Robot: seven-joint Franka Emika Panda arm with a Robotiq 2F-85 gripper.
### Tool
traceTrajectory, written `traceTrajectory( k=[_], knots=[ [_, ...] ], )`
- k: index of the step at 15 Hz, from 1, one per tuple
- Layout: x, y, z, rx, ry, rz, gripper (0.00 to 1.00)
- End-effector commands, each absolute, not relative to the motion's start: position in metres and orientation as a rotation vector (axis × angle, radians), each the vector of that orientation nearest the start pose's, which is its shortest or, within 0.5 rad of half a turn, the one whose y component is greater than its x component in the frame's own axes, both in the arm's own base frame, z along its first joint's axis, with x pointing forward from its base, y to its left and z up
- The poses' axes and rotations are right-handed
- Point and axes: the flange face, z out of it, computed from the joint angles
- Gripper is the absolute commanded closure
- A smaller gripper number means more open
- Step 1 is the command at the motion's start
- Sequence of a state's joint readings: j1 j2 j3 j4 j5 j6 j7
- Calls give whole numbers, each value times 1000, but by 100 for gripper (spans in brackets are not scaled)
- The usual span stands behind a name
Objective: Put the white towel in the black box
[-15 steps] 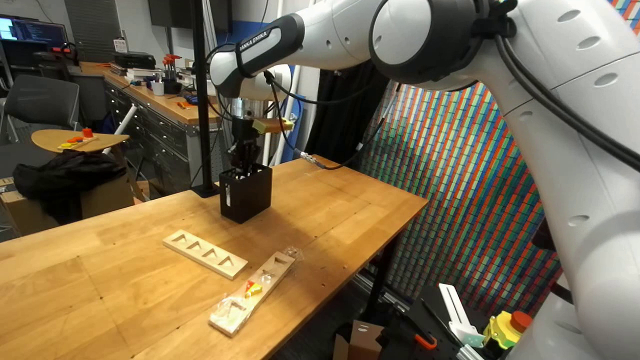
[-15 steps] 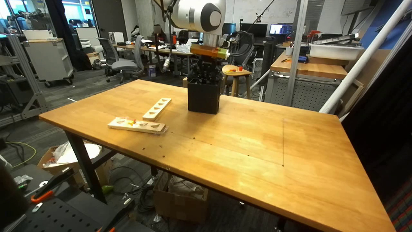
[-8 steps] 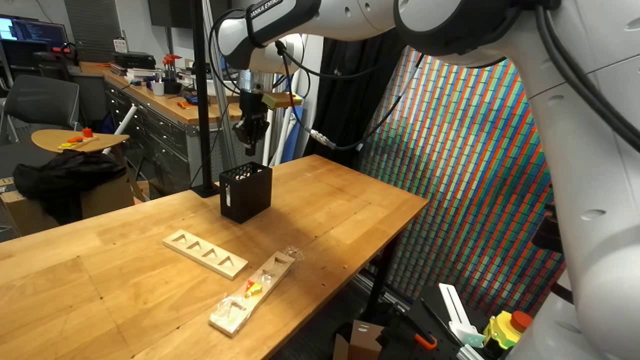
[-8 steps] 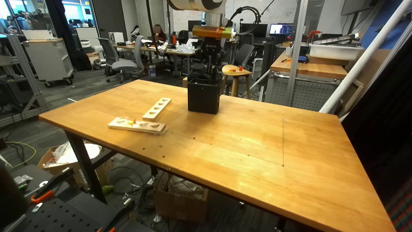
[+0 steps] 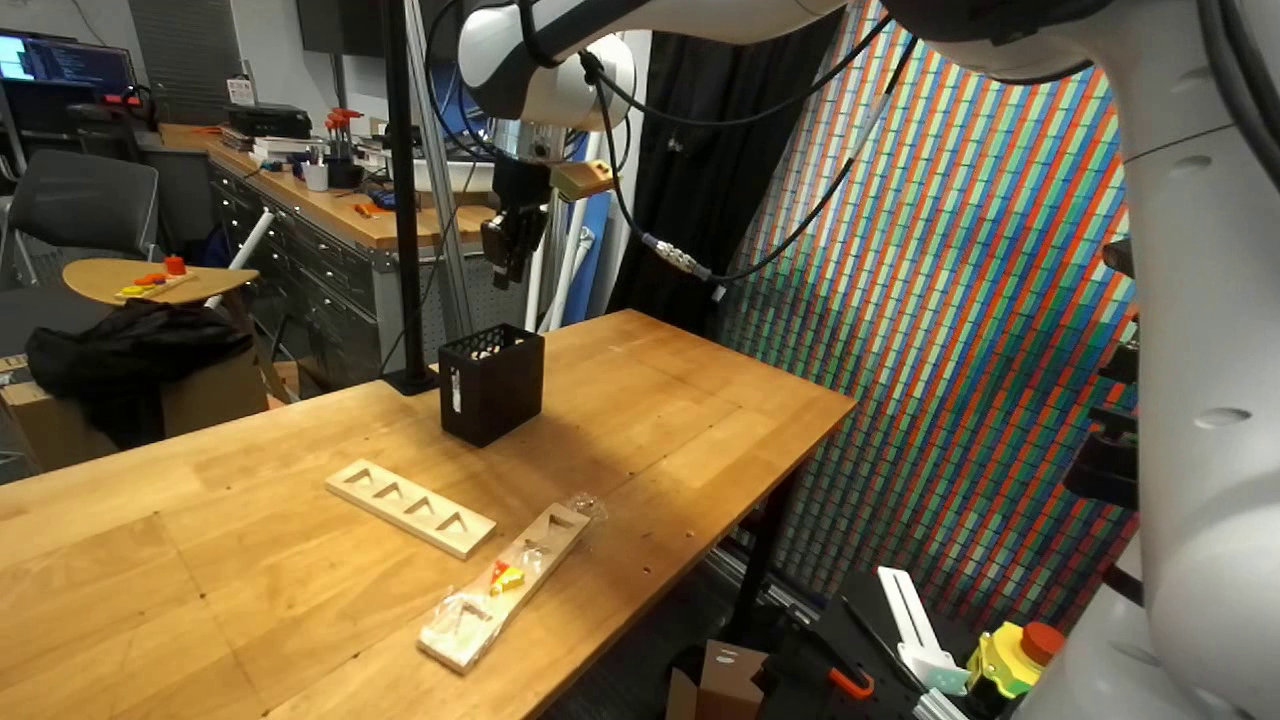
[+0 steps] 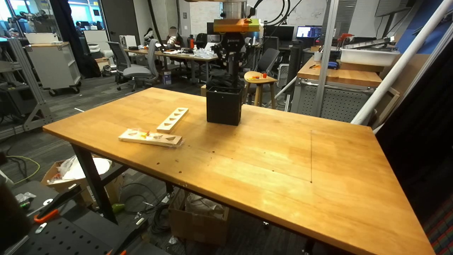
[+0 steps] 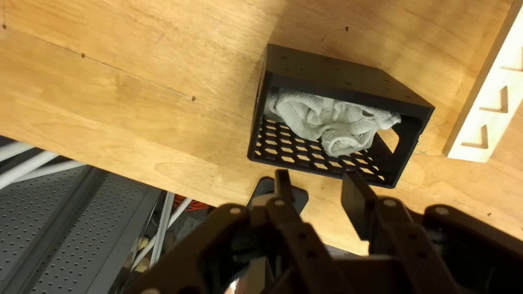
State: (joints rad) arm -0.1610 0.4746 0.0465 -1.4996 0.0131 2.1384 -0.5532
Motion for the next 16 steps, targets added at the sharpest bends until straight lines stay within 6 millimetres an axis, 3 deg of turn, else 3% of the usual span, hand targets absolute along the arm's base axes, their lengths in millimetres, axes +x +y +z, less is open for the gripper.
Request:
traceTrajectory(
  k=[1, 16],
  knots=[
    [701, -85, 412, -3083, -668, -264, 60],
    [700, -85, 409, -3082, -673, -261, 61]
  ],
)
